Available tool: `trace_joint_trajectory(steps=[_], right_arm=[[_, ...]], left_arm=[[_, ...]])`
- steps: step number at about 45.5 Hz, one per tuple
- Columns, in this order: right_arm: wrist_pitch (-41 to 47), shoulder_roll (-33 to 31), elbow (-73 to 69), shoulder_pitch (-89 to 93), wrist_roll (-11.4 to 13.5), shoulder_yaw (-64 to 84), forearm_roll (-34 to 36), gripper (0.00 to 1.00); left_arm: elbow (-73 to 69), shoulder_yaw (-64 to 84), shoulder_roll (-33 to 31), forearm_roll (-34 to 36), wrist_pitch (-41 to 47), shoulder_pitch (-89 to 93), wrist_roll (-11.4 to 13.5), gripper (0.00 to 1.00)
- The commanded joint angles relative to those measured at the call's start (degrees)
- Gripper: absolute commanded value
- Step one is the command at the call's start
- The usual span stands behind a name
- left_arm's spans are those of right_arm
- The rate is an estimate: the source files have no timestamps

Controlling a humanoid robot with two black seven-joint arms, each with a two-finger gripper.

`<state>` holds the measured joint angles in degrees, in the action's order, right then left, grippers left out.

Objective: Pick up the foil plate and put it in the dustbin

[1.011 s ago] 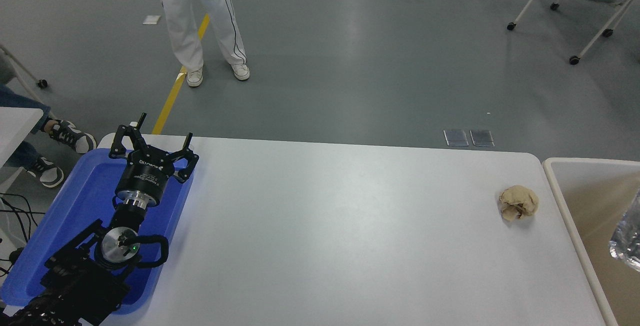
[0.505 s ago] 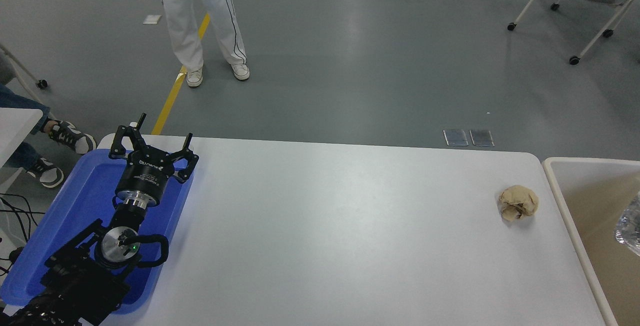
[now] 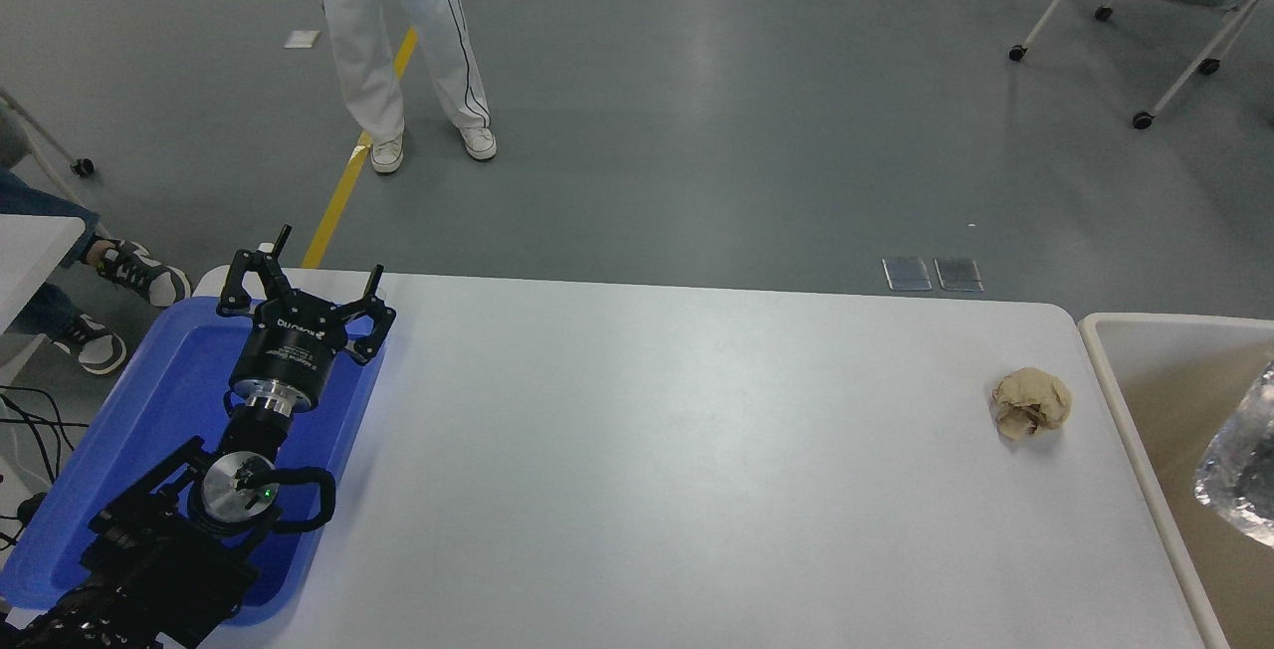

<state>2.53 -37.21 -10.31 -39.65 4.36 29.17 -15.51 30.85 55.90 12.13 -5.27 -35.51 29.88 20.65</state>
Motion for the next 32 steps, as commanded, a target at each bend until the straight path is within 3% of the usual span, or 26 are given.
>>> trace_joint_trajectory(steps=[1, 32], right_arm=[[-0.16, 0.29, -0.06, -0.42, -0.05, -0.16, 0.04, 0.98], [-0.08, 0.64, 1.00, 0.63, -0.32, 0.28, -0.05, 1.00]], left_arm=[[0.00, 0.00, 0.00, 0.00, 0.00, 0.00, 0.00, 1.00], [0.00, 0.00, 0.00, 0.00, 0.00, 0.00, 0.00, 1.00]])
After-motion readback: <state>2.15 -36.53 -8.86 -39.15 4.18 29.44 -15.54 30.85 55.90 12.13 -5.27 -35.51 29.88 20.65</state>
